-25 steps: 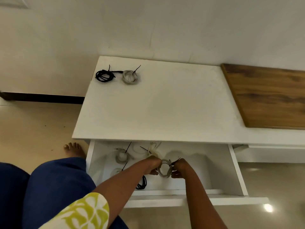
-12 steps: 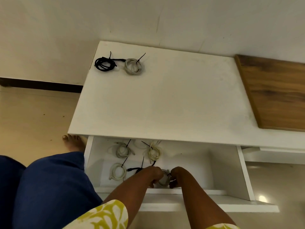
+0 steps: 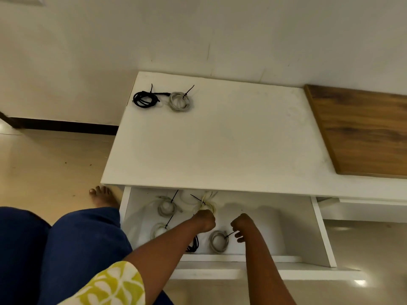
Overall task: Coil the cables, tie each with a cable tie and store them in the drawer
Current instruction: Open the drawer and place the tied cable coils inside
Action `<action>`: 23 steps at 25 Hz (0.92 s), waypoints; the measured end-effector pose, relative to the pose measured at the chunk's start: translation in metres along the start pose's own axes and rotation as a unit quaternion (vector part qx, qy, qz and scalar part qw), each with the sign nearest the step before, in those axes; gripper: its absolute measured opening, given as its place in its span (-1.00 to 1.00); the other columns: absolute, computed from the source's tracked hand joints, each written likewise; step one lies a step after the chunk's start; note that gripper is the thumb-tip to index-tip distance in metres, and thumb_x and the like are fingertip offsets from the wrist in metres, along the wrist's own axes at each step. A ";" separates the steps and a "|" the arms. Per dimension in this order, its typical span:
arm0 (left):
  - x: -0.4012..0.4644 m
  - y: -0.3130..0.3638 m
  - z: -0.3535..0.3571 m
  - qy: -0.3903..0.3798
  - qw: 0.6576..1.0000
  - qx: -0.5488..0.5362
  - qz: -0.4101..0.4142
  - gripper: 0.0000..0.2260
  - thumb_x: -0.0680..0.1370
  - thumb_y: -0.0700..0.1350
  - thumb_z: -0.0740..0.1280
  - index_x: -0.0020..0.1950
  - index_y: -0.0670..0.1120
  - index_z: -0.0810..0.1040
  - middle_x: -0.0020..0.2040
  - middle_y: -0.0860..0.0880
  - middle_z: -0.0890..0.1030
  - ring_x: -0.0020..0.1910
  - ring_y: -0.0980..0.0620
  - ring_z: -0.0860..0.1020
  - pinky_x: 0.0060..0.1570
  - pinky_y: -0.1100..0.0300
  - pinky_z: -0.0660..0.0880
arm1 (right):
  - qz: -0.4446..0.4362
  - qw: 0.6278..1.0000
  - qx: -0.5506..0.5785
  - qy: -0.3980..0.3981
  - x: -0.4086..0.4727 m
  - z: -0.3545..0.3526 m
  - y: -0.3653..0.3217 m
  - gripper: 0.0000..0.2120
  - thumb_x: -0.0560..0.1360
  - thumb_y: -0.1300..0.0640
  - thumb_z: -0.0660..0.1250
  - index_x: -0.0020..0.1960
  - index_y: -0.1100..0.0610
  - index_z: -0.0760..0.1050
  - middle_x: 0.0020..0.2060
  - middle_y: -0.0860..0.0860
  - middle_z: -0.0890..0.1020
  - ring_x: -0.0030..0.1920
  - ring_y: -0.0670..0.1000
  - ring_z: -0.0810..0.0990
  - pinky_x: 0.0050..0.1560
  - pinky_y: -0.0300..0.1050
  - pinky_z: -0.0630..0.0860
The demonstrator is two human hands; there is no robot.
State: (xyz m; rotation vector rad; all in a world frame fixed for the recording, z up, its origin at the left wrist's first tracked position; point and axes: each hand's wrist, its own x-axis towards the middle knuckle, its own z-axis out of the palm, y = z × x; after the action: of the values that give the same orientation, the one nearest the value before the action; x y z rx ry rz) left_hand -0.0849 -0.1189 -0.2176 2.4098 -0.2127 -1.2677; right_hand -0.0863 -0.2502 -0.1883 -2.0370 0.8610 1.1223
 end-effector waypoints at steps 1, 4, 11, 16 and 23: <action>-0.010 0.004 -0.010 0.003 1.000 -0.010 0.002 -0.78 0.62 -0.24 0.11 -0.19 -0.07 0.42 -0.20 -0.03 0.40 -0.23 0.07 0.36 -0.36 0.42 0.19 | -0.019 1.000 -0.002 0.010 -0.007 -0.005 -0.004 -0.88 0.56 0.32 0.15 -0.09 0.33 0.43 -0.09 0.21 0.47 -0.15 0.13 0.49 -0.04 -0.08 0.45; -0.040 0.022 -0.037 -0.008 0.998 -0.046 0.030 -0.81 0.62 -0.17 0.11 -0.03 -0.16 0.50 -0.02 -0.14 0.51 0.04 -0.04 0.44 -0.20 0.33 0.36 | -0.064 0.997 0.040 0.016 -0.038 -0.026 -0.016 -0.84 0.56 0.23 0.23 -0.02 0.32 0.51 -0.10 0.16 0.52 -0.26 0.08 0.51 -0.27 -0.11 0.48; -0.111 0.014 -0.117 0.051 0.957 -0.260 0.119 -0.82 0.56 -0.11 0.29 0.09 -0.17 0.56 -0.02 -0.14 0.67 -0.18 0.03 0.63 -0.11 0.26 0.53 | -0.315 0.939 0.101 0.095 -0.118 -0.052 -0.070 -0.84 0.57 0.16 0.21 -0.02 0.16 0.56 -0.23 0.08 0.64 -0.29 0.01 0.59 -0.26 -0.21 0.53; -0.114 -0.030 -0.165 0.330 0.826 -0.445 0.102 -0.92 0.56 -0.14 0.30 0.01 -0.09 0.55 -0.04 -0.10 0.66 -0.20 0.07 0.60 -0.09 0.22 0.53 | -0.434 0.871 0.186 0.137 -0.113 -0.021 -0.149 -0.85 0.55 0.20 0.26 0.06 0.18 0.56 -0.14 0.04 0.62 -0.21 0.01 0.61 0.01 -0.08 0.54; -0.073 -0.068 -0.208 0.454 0.712 -0.534 0.048 -0.75 0.59 -0.11 0.27 0.26 -0.09 0.45 0.15 -0.03 0.53 0.08 0.03 0.51 0.03 0.28 0.44 | -0.437 0.846 0.193 0.235 -0.063 0.009 -0.239 -0.82 0.55 0.19 0.27 0.12 0.21 0.52 0.07 0.13 0.58 -0.01 0.04 0.57 -0.07 -0.28 0.38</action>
State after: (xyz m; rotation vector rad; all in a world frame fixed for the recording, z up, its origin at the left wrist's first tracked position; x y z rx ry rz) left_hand 0.0392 0.0241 -0.0865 1.6019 0.5409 0.0847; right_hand 0.0718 -0.0911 -0.0830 -1.9990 0.2309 -0.0609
